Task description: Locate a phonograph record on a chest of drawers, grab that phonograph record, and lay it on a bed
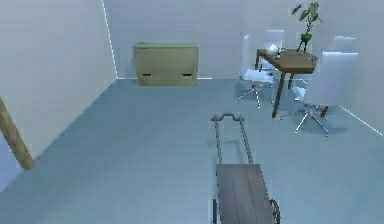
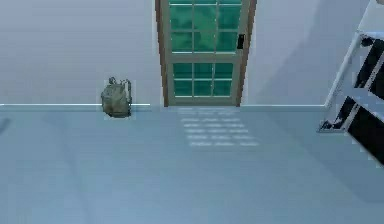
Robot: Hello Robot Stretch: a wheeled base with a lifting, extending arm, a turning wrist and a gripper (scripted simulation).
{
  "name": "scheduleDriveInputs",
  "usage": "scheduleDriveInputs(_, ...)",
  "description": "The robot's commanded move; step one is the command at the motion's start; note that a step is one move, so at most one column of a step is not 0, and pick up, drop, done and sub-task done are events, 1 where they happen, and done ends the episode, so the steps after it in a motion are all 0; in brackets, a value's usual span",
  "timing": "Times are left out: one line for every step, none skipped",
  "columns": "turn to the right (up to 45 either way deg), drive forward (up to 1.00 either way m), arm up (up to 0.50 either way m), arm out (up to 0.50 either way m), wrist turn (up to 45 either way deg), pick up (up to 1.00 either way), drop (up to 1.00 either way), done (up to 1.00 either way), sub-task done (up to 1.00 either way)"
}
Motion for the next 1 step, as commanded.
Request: scheduleDriveInputs(-45.0, 0.0, 0.0, 0.0, 0.0, 0.0, 0.0, 0.0, 0.0)
